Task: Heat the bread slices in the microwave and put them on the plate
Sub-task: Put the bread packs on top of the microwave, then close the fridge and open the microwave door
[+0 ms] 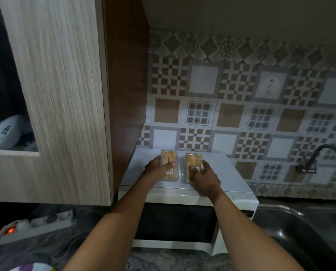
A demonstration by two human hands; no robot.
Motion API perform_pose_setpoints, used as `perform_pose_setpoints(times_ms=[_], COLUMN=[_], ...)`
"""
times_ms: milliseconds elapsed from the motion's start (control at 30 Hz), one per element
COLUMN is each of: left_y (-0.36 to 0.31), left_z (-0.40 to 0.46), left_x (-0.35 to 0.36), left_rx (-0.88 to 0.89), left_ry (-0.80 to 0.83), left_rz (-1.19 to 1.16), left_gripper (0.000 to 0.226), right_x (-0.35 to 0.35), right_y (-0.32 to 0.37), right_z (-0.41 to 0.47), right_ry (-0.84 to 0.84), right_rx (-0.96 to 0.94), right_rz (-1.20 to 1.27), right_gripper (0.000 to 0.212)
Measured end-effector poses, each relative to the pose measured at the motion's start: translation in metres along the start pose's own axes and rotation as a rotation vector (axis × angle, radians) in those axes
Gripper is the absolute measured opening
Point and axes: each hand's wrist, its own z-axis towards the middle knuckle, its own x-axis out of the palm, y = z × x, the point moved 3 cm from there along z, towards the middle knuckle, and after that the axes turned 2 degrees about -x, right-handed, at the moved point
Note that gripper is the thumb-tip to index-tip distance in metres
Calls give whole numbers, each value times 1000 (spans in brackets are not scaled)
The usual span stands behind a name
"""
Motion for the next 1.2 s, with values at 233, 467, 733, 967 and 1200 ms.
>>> perform_pose_setpoints(times_ms=[233,467,733,967,1200], left_y=[0,8,35,67,119], left_z=[-17,-66,-159,-283,-436], left_x=[-2,-1,-36,-61,-119], left_rx=[-42,82,106,4,-156], left_ry=[-153,-275,-397,-667,-929], left_rz=[-42,139,232,422,611], left_gripper=[108,82,79,76,81], right_x=[-2,-16,-21,-1,73], right_y=[-7,3,37,46,93], right_z=[-1,-42,-105,-178,-276], right_ry=[19,-267,-210,-40,255], right_rx=[29,-59,-349,-501,-638], right_rz=[236,477,79,153,164], right_gripper=[106,48,34,32,34])
